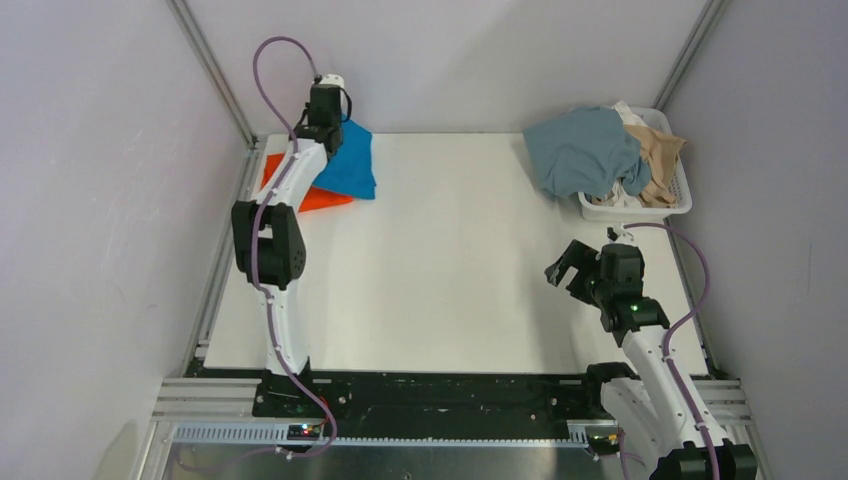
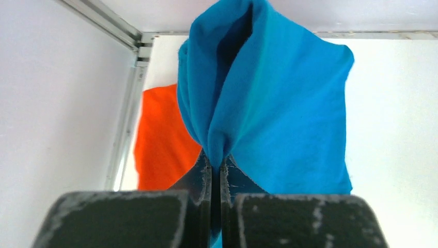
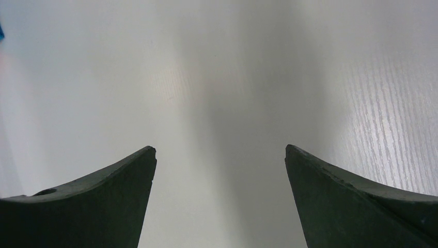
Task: Fold and stack the t-shirts
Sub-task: Put the neatly folded tshirt into the corner of the board with the left arm
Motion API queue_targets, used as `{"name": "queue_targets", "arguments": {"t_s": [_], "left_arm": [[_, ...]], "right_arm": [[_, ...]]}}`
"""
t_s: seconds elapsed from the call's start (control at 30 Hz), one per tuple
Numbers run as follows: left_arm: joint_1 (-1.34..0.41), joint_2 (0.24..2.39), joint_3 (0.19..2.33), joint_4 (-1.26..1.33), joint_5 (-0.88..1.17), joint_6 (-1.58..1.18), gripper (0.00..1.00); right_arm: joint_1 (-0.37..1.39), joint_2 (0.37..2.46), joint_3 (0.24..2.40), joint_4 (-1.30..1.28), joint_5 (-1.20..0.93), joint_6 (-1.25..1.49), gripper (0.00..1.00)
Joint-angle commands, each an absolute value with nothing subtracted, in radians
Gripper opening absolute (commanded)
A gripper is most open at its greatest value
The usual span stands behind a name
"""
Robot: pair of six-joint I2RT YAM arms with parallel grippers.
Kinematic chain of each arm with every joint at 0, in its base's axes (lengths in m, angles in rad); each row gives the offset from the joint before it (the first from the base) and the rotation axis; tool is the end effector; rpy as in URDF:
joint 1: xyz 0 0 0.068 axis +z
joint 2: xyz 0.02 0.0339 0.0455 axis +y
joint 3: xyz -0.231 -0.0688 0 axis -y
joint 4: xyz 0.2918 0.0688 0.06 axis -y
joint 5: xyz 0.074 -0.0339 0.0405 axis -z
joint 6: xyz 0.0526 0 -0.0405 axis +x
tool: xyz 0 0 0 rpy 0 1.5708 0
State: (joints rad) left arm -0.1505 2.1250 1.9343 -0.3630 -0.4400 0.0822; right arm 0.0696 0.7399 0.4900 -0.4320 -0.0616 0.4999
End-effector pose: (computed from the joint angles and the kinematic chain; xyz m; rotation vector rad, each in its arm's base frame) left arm 0.5401 -0.0592 0.2496 -0.0161 2.0943 0.4249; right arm 0.2444 0.0203 0.1755 0.4537 2.2326 0.3721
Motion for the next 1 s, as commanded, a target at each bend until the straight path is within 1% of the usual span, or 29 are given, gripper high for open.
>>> {"name": "queue_targets", "arguments": {"t_s": [0.0,0.17,0.47,0.97], "left_arm": [[-0.13,2.126,2.012,-0.347,-0.495,0.197,0.0],[-0.126,2.109,2.031,-0.359,-0.496,0.207,0.0],[-0.125,2.02,2.037,-0.388,-0.398,0.123,0.0],[-0.124,1.941,2.055,-0.4,-0.415,0.12,0.0]], "right_arm": [[0.067,0.742,0.489,-0.397,-0.022,0.487,0.99],[0.067,0.751,0.489,-0.393,-0.014,0.489,1.0],[0.067,0.75,0.489,-0.397,-0.008,0.489,0.99],[0.066,0.769,0.488,-0.399,-0.006,0.486,0.99]]}}
